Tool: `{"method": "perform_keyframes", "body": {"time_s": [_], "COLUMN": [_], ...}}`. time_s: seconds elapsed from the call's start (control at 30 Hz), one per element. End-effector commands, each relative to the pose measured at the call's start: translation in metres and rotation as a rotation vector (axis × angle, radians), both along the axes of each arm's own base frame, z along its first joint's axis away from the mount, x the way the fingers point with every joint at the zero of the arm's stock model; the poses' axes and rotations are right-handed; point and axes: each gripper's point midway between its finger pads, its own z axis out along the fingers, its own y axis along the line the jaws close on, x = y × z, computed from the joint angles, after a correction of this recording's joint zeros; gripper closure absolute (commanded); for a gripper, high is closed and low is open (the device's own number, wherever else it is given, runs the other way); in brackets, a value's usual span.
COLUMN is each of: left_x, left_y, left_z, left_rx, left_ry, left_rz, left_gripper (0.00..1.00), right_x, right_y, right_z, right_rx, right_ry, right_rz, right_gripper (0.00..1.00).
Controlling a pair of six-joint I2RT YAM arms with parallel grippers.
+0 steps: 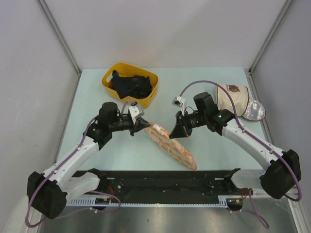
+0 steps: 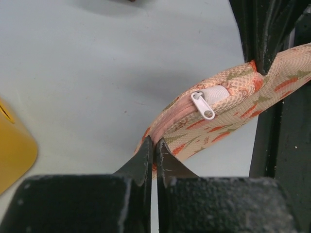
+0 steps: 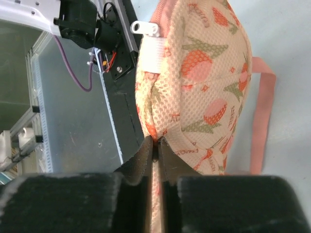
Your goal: Unzip the laundry bag and remove the bra
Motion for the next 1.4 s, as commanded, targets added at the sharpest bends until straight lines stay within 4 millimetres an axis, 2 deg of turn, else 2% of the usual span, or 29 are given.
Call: {"method": "perform_keyframes", "body": {"time_s": [0.0,0.07,0.1,0.17,0.2,0.23,0.3,0.43,0.57,0.8,0.9,1.0,1.2,1.27,1.3,1.33,1.37], "left_x": [-0.007,-0.002,-0.002,-0.006,-0.006,-0.006,-0.008,-0.009,-0.006,0.002,0.002,0.002,-0.001,-0.001,-0.002,-0.002,-0.003], "left_y": [-0.010,-0.011,-0.011,-0.014,-0.015,-0.015,-0.015,-0.014,-0.013,-0.010,-0.010,-0.010,-0.010,-0.010,-0.009,-0.009,-0.010], "left_z": [0.021,0.027,0.027,0.028,0.032,0.032,0.032,0.032,0.029,0.020,0.020,0.020,0.021,0.023,0.023,0.023,0.023], "left_rx": [-0.074,-0.112,-0.122,-0.146,-0.161,-0.170,-0.174,-0.163,-0.148,-0.115,-0.118,-0.119,-0.119,-0.123,-0.123,-0.122,-0.121], "left_ry": [-0.002,0.039,0.058,0.105,0.100,0.107,0.098,0.100,0.101,0.110,0.111,0.111,0.103,0.098,0.098,0.099,0.100], "left_rz": [-0.027,0.023,0.033,0.037,0.038,0.048,0.050,0.060,0.075,0.124,0.128,0.130,0.122,0.122,0.123,0.123,0.118], "left_gripper": [1.00,1.00,0.99,0.99,1.00,1.00,1.00,1.00,1.00,1.00,1.00,1.00,1.00,1.00,1.00,1.00,1.00], "right_x": [0.024,0.033,0.046,0.048,0.058,0.051,0.055,0.049,0.043,0.025,0.020,0.024,0.049,0.051,0.052,0.053,0.052], "right_y": [0.003,-0.002,-0.008,-0.007,-0.011,-0.003,0.000,0.016,0.025,0.036,0.045,0.052,0.053,0.055,0.056,0.057,0.058], "right_z": [0.012,0.009,0.004,0.006,0.004,0.007,0.018,0.033,0.037,0.066,0.067,0.060,0.022,0.013,0.011,0.011,0.011], "right_rx": [0.015,-0.019,-0.067,-0.097,-0.140,-0.143,-0.136,-0.117,-0.088,-0.001,0.013,-0.003,-0.152,-0.176,-0.178,-0.176,-0.170], "right_ry": [-0.058,-0.073,-0.094,-0.147,-0.203,-0.236,-0.309,-0.406,-0.409,-0.408,-0.401,-0.404,-0.441,-0.437,-0.436,-0.430,-0.425], "right_rz": [-0.106,-0.170,-0.256,-0.297,-0.356,-0.340,-0.370,-0.349,-0.319,-0.309,-0.307,-0.322,-0.399,-0.396,-0.395,-0.403,-0.404], "right_gripper": [0.74,0.43,0.41,0.38,0.37,0.37,0.36,0.36,0.37,0.37,0.37,0.37,0.39,0.45,0.51,0.64,0.72]}}
